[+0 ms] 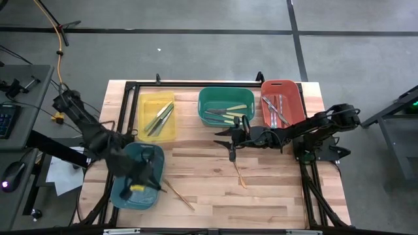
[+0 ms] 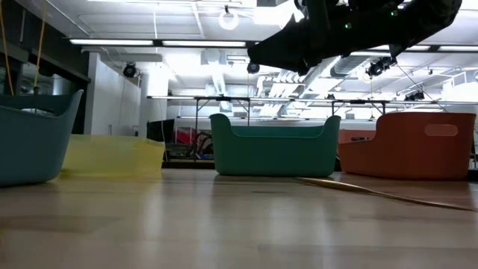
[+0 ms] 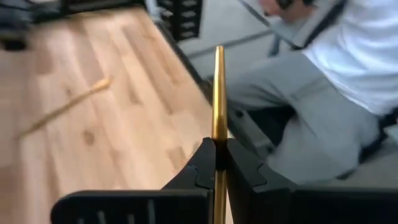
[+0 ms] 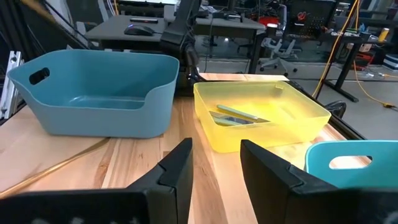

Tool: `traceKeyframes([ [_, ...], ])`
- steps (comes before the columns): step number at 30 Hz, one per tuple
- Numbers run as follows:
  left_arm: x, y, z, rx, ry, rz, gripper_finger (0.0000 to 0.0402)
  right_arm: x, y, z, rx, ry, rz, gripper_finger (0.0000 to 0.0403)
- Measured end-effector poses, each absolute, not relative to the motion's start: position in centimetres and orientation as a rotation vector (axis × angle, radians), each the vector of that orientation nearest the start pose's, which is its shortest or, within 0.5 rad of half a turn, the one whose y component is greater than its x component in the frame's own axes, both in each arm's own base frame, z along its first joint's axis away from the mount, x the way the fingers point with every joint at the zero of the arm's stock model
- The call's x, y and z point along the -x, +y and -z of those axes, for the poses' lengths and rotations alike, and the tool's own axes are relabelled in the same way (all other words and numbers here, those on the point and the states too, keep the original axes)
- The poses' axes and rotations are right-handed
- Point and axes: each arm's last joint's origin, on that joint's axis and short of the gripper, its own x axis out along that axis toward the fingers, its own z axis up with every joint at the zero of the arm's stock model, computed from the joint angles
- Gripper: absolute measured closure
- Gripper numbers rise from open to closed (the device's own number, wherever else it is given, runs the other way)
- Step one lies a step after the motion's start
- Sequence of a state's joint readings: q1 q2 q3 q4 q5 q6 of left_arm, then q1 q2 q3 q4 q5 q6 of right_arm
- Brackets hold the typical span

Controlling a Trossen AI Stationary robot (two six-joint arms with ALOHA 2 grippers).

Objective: Sort silverware by color (type)
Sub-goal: Put the gold knife into the blue bin

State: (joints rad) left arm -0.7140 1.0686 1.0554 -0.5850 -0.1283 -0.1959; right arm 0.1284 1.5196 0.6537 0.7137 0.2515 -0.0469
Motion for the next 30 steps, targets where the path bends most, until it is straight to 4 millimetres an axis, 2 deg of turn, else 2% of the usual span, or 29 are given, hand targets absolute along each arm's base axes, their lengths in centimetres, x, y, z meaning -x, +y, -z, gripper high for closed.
traceKeyframes([
  [5, -16.7, -16.0, -31.5, -0.108, 0.743, 0.465, 0.0401, -30.4, 3.2, -20.5, 0.063, 0.151, 0.120, 0.0284],
  [10, -17.0, -16.7, -29.3, -0.175, 0.889, 0.404, 0.0401, -30.4, 3.2, -20.5, 0.052, 0.150, 0.120, 0.0284],
  [14, -17.0, -16.8, -28.6, -0.198, 0.908, 0.399, 0.0401, -30.4, 3.2, -20.5, 0.053, 0.150, 0.120, 0.0284],
  [20, -15.7, -15.5, -27.0, -0.179, 0.802, 0.444, 0.0401, -30.4, 3.2, -20.4, 0.057, 0.164, 0.119, 0.0284],
  [25, -14.0, -13.7, -27.0, -0.121, 0.757, 0.447, 0.0401, -30.3, 3.2, -20.1, 0.058, 0.196, 0.119, 0.0284],
  [30, -12.4, -12.4, -25.4, -0.086, 0.847, 0.416, 0.0401, -30.3, 3.2, -20.0, 0.039, 0.201, 0.121, 0.0284],
])
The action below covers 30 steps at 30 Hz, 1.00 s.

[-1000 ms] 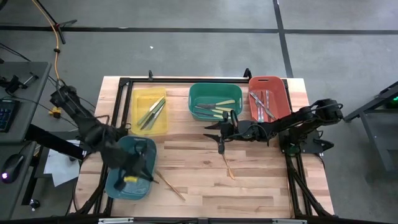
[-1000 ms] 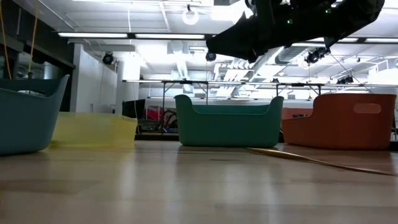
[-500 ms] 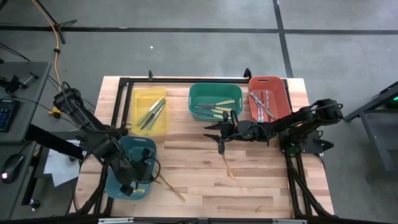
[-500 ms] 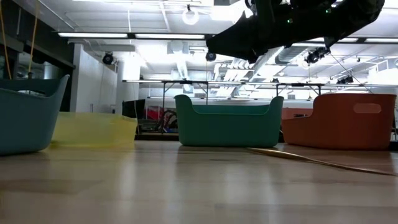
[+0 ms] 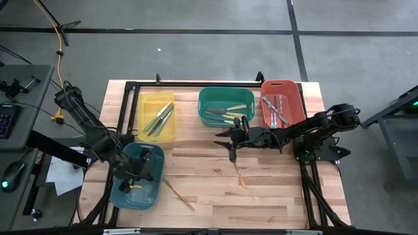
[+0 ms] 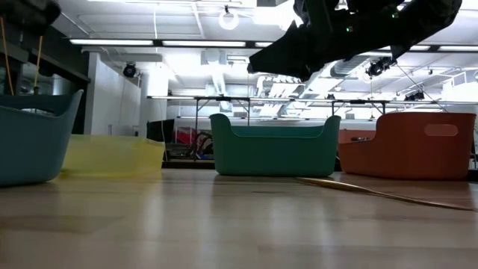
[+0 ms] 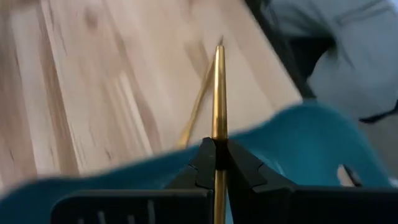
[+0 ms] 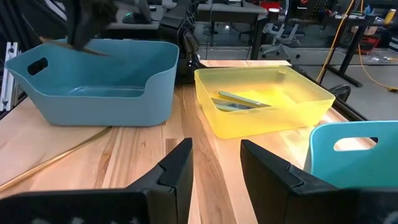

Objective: Sort silverware by color (type)
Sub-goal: Put the gold knife into the blue bin

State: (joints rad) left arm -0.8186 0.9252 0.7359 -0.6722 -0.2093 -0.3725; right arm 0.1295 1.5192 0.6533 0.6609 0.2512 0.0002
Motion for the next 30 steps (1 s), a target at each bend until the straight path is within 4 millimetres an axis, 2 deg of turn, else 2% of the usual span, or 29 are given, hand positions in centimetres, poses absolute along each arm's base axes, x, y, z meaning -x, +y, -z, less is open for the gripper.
traceKeyframes([
  [4, -12.0, -12.5, -23.5, -0.066, 0.938, 0.451, 0.0401, -30.3, 3.2, -19.9, 0.014, 0.204, 0.124, 0.0284],
  [7, -12.1, -12.8, -22.8, -0.076, 0.969, 0.465, 0.0401, -30.3, 3.2, -19.8, 0.014, 0.220, 0.124, 0.0284],
  [18, -12.4, -13.5, -21.5, -0.187, 1.056, 0.572, 0.0393, -30.2, 3.2, -19.7, 0.018, 0.234, 0.124, 0.0284],
  [26, -12.6, -13.5, -21.4, -0.166, 1.060, 0.556, 0.0363, -30.2, 3.2, -19.7, 0.019, 0.235, 0.124, 0.0284],
  [30, -12.8, -13.3, -21.4, -0.095, 1.074, 0.507, 0.0351, -30.2, 3.2, -19.7, 0.019, 0.235, 0.124, 0.0284],
])
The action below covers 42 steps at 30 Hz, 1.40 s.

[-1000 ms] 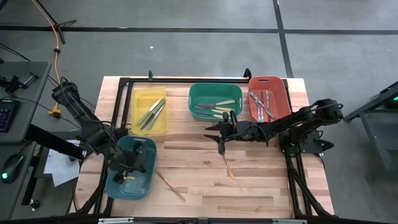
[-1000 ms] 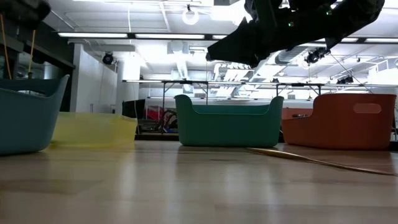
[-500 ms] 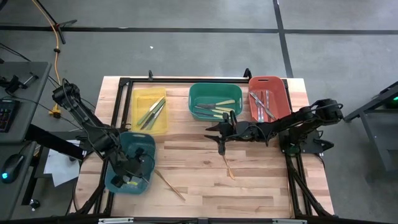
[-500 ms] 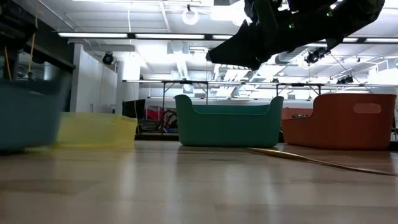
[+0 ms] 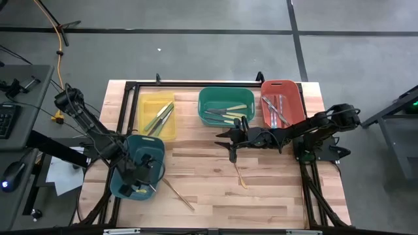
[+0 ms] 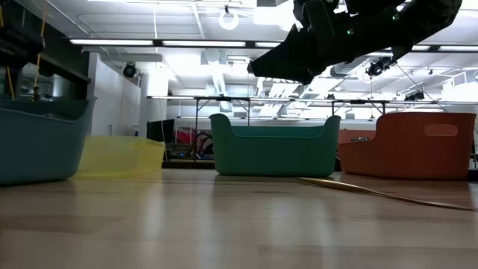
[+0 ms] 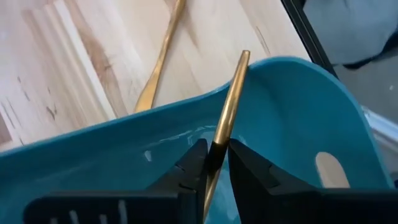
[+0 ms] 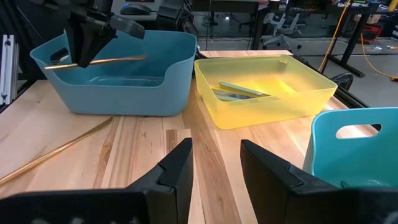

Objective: Sort silverware by color (type)
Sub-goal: Put the gold knife into the blue bin

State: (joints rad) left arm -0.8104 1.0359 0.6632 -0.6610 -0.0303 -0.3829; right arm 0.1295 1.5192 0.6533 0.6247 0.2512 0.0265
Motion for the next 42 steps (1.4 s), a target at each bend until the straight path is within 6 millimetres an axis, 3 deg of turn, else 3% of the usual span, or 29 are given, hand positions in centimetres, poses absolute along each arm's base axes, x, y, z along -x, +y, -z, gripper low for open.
traceKeyframes([
  [8, -13.4, -13.3, -21.9, -0.004, 1.044, 0.467, 0.0328, -30.2, 3.2, -19.6, 0.019, 0.236, 0.124, 0.0284],
  [18, -15.2, -13.2, -25.6, -0.001, 0.883, 0.455, 0.0319, -30.2, 3.2, -19.7, 0.019, 0.235, 0.124, 0.0284],
  [26, -18.0, -11.3, -26.6, -0.078, 0.625, 0.067, 0.0319, -30.2, 3.2, -19.7, 0.018, 0.227, 0.124, 0.0284],
  [31, -20.7, -9.5, -26.4, -0.070, 0.558, -0.048, 0.0319, -30.3, 3.2, -19.9, 0.019, 0.209, 0.124, 0.0284],
  [35, -23.1, -8.0, -25.7, -0.084, 0.402, -0.004, 0.0319, -30.3, 3.2, -20.0, 0.020, 0.199, 0.123, 0.0284],
  [42, -24.7, -4.1, -21.2, 0.019, 0.119, 0.040, 0.0319, -30.2, 3.2, -19.7, 0.028, 0.231, 0.122, 0.0284],
])
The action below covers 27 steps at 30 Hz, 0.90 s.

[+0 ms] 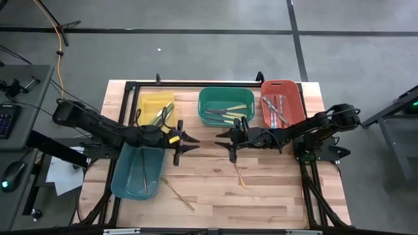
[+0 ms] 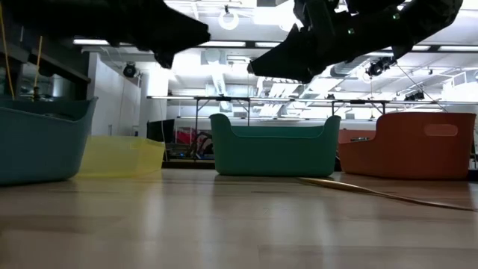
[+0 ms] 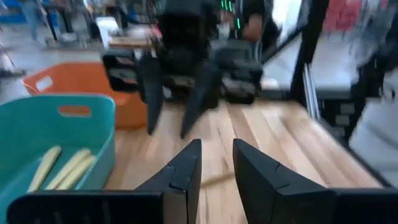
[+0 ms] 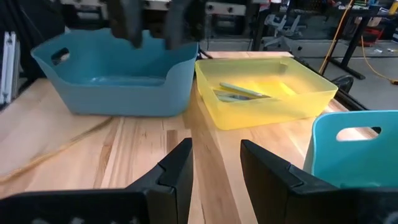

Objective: Sort silverware by color (type)
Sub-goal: Put the gold knife into the blue bin

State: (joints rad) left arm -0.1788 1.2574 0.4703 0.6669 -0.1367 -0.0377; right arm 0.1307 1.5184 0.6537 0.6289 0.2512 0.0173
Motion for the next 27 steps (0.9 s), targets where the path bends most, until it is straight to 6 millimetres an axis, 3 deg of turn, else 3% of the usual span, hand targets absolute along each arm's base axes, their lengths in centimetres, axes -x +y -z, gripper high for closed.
traceKeyframes([
  [8, -24.6, -3.2, -19.0, 0.013, 0.060, 0.005, 0.0319, -30.1, 3.3, -20.4, 0.050, 0.216, 0.119, 0.0284],
  [13, -24.6, -3.3, -19.0, 0.005, 0.055, 0.006, 0.0319, -30.6, 3.3, -21.4, 0.043, 0.185, 0.110, 0.0284],
  [27, -24.6, -3.2, -19.3, 0.011, 0.023, -0.025, 0.0319, -30.6, 3.5, -21.5, 0.036, 0.175, 0.047, 0.0284],
])
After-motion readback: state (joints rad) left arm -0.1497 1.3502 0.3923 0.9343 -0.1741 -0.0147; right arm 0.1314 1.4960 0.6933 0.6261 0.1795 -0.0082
